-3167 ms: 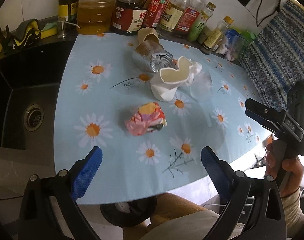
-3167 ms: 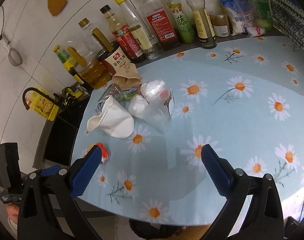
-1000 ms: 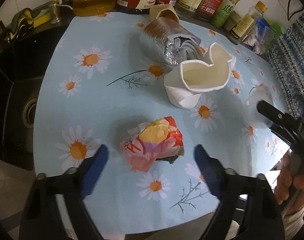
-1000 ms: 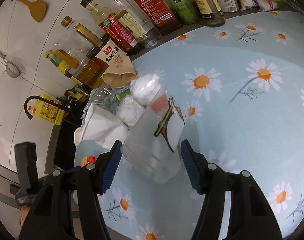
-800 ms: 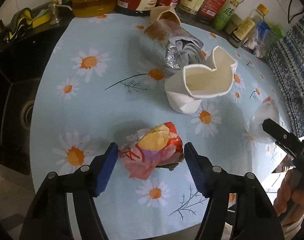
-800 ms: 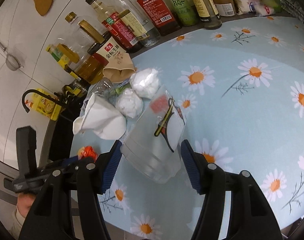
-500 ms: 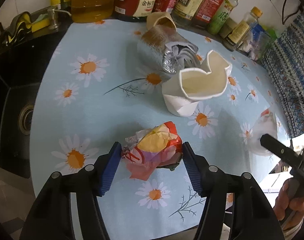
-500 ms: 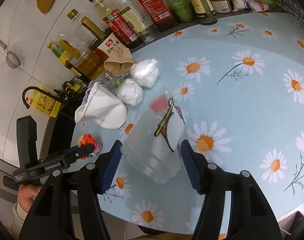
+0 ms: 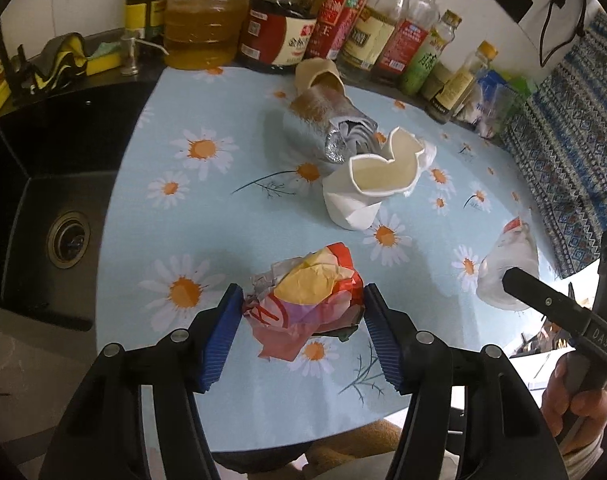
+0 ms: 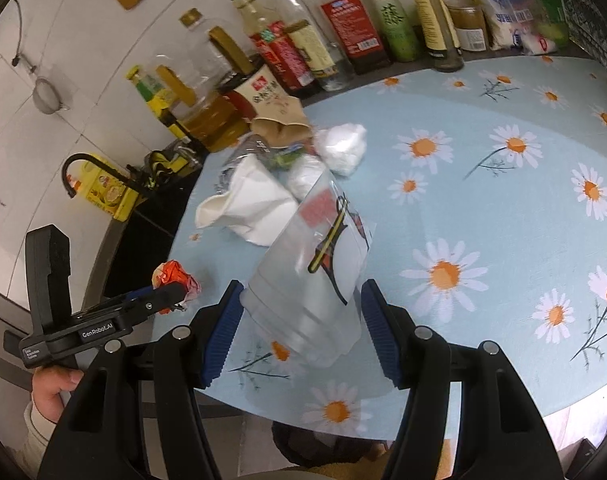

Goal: Collect trash
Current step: 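Carry the wrapper and plastic cup down over the black trash bin with both grippers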

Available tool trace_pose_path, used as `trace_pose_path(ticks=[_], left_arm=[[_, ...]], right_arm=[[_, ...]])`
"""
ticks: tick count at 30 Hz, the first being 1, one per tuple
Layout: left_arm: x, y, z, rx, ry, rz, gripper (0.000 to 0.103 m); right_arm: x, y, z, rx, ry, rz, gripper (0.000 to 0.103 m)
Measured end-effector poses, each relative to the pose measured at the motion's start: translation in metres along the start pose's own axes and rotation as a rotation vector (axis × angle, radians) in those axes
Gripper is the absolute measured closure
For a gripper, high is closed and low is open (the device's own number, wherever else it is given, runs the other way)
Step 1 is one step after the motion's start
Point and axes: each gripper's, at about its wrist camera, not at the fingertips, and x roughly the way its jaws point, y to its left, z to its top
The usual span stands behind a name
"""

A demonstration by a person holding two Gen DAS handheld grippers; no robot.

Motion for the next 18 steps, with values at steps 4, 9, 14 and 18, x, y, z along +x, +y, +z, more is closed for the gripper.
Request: trace_pose_path(ticks=[4, 9, 14, 18], left_arm=[[-0.015, 0.001, -0.008, 0.007, -0.016, 0.000, 0.044], [-0.033, 0.000, -0.024, 0.028, -0.035, -0.009, 0.044], [-0.046, 0.004, -0.046, 0.035, -0.037, -0.022, 0.044], [-0.055, 0.009, -0.065, 0.024, -0.036, -0.036, 0.044]], right_arm=[[-0.004, 0.014, -0.007, -0.015, -0.006, 0.017, 0.042], [-0.011, 0.034, -0.026, -0.060, -0.012, 0.016, 0.042], [-0.010, 0.048, -0.049, -0.069, 0.008, 0.034, 0.042], [-0.008, 0.061, -0.071, -0.088, 0.034, 0.032, 0.042]])
